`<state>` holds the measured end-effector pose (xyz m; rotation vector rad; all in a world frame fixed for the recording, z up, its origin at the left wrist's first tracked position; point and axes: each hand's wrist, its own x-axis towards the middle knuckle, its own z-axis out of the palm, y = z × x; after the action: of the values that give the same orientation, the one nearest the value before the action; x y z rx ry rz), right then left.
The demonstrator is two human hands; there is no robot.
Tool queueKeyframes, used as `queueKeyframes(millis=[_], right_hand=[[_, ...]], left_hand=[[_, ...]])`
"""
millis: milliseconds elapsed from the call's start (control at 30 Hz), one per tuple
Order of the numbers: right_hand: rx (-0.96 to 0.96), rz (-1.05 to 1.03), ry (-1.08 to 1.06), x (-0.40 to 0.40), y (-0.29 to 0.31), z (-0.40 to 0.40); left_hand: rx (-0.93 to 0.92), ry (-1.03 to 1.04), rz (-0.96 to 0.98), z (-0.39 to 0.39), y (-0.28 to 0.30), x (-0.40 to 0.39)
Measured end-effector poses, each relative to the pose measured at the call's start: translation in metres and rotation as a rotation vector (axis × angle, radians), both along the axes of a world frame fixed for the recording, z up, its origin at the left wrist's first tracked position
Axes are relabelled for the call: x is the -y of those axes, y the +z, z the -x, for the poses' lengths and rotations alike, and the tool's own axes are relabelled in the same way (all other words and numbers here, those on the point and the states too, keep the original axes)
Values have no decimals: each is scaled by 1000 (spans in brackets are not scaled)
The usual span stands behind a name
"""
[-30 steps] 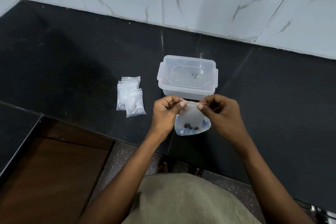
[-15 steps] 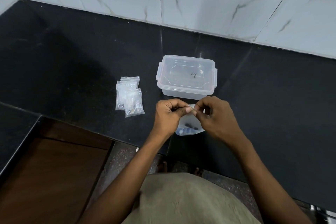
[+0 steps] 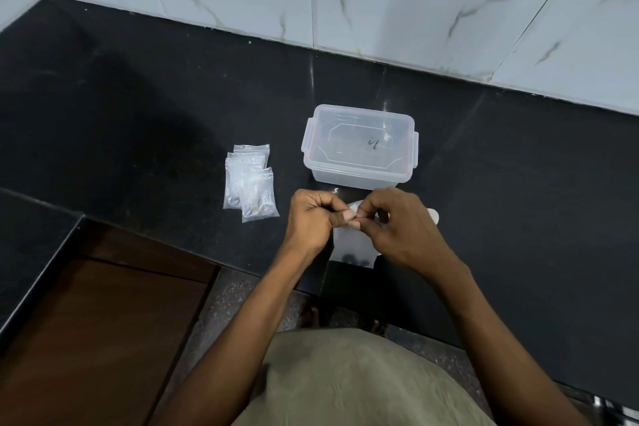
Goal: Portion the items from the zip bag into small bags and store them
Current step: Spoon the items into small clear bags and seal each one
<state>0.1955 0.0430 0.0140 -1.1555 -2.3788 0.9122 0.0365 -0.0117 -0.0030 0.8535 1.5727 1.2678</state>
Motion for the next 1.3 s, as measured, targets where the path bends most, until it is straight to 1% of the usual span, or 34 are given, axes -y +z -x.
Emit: queueKeyframes(millis=[67,200,333,667,867,967,1067,1200,1300], right_hand=[[-41,38,-8,-2,-2,1],[-98,89,-18,-3,-2,-1],[-129,108,-25,-2,-5,-2],[-186,157,-50,3,5,5],[-167,177,-63,4,1,16],[-128,192,-50,1,-5,29],[-73,190,-38,-3,-15,47],[-25,135,-30,-6,-20,82],[19,120,-29,-9,-24,114]], left_hand=[[-5,85,15,-3,4,2],[-63,185,16,-1,4,5],[-57,309,40,7,3,8],[-74,393,21,19,-1,13],[-84,411,31,32,-9,17],[-144,338,25,46,-13,21],[-152,297,35,62,-21,26],[-146,350,76,87,-37,34],[-234,412,113,112,-45,39]])
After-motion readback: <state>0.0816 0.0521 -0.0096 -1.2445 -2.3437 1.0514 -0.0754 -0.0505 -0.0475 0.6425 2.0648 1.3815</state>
